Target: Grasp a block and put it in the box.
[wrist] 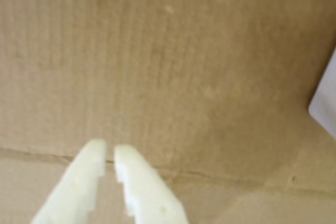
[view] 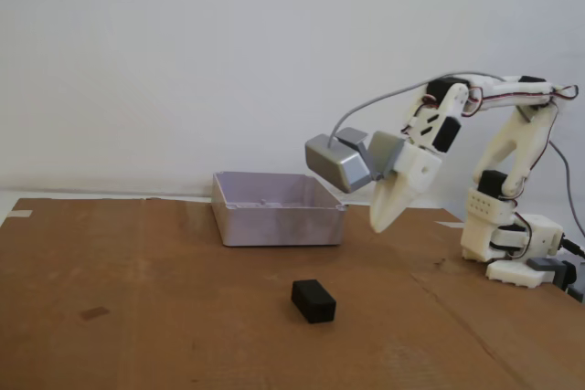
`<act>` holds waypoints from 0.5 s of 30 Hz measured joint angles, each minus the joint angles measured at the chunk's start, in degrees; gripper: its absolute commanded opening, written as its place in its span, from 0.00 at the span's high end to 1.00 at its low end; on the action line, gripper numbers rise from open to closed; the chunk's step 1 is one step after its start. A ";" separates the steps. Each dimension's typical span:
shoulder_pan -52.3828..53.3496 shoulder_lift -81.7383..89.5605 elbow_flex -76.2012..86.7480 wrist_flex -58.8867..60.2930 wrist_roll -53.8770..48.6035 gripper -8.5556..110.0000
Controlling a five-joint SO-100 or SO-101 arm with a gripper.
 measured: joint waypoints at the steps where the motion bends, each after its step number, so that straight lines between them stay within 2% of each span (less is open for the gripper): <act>1: -0.26 -1.49 -1.32 0.00 0.00 0.92; 15: -1.05 -15.21 -17.93 0.00 0.00 0.92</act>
